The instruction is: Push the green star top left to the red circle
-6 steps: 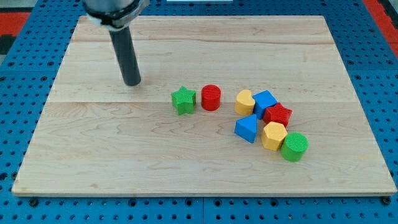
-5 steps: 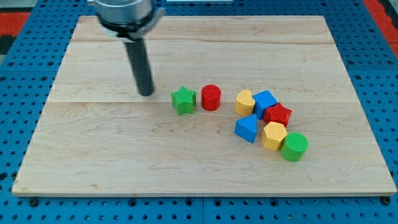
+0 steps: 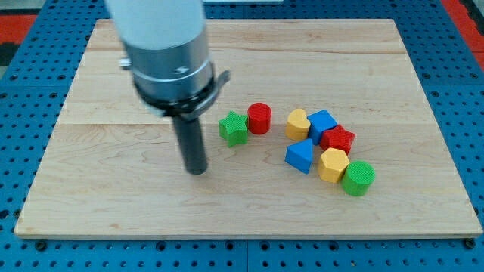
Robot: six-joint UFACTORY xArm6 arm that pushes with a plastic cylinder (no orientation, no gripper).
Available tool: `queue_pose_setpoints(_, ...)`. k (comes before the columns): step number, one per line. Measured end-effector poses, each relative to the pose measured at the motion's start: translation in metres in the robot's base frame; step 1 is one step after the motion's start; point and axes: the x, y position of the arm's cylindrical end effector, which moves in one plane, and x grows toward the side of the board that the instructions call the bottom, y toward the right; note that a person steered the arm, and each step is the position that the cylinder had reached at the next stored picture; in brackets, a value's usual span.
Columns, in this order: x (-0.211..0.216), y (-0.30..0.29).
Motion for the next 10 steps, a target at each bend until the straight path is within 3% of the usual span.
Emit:
queue_pose_setpoints(1, -0.049, 0.01)
queue_pose_setpoints(2, -0.069, 0.028)
queue_pose_setpoints(4, -0.04, 0.068)
queue_pose_setpoints(5, -0.06, 0.08)
queue_pose_setpoints(9, -0.222, 0.095)
queue_pose_setpoints(10, -0.219, 0.124)
